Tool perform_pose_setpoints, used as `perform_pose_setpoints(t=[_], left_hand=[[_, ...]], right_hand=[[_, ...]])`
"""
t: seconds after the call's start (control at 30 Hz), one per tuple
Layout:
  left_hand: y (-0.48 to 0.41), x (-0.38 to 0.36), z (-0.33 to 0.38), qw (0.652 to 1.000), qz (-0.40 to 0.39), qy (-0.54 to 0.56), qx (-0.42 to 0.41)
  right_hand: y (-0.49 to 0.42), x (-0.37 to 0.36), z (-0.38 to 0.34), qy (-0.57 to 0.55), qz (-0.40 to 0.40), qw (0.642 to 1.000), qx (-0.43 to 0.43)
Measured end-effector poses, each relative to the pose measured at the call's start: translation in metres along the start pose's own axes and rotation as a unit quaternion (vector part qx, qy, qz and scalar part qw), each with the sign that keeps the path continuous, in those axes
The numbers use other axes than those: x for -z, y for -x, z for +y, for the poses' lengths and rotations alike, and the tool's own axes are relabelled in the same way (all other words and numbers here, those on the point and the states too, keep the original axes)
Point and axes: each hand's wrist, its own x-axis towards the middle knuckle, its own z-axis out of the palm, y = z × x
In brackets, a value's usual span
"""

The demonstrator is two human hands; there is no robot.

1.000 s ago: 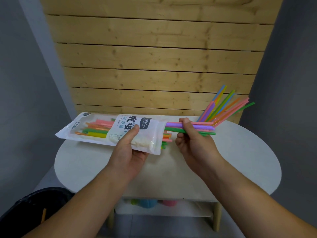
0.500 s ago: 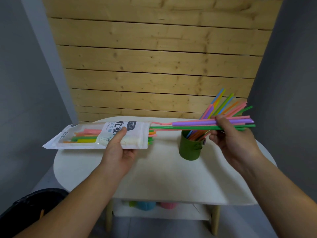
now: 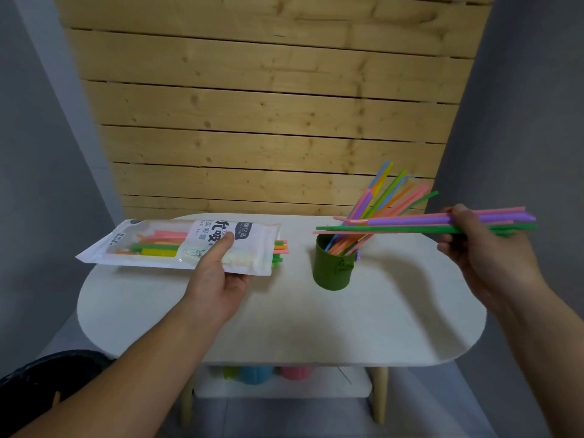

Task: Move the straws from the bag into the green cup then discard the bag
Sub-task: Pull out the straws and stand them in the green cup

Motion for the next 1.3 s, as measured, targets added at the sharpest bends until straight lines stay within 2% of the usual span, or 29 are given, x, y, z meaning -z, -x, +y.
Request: perform_pose_setpoints(t=[0.23,0.57,0.73,0.87,0.93,1.13,1.3], left_hand=[[0.007,-0.007,-0.013,1.0,-0.009,-0.007,0.016],[0.005,-0.001,-0.011,0.999,-0.02,-0.035,0.011],[0.002,0.003,-0.008,0.999,-0.023,-0.045,0.014],[0.0,0.005,-0.006,0.998,-0.03,-0.052,0.011],[-0.001,0.006,-0.006,0.998,-0.033,-0.052,0.011],[0.002,0.005,-0.005,0.998,-0.039,-0.05,0.011],[0.005,0.007,-0.003,0.997,-0.046,-0.055,0.009]], right_hand=[[-0.002,0.011,-0.004,0.064,0.019,0.997,0.048],[-0.025,-0.025,0.009,0.172,-0.062,0.982,0.055],[-0.031,-0.044,0.017,0.15,-0.078,0.985,0.022],[-0.029,-0.059,0.028,0.081,-0.038,0.995,-0.035],[-0.026,-0.065,0.035,0.068,-0.02,0.997,-0.032],[-0.017,-0.079,0.057,0.174,0.006,0.984,0.027],[-0.029,-0.077,0.052,0.218,-0.04,0.975,0.022]])
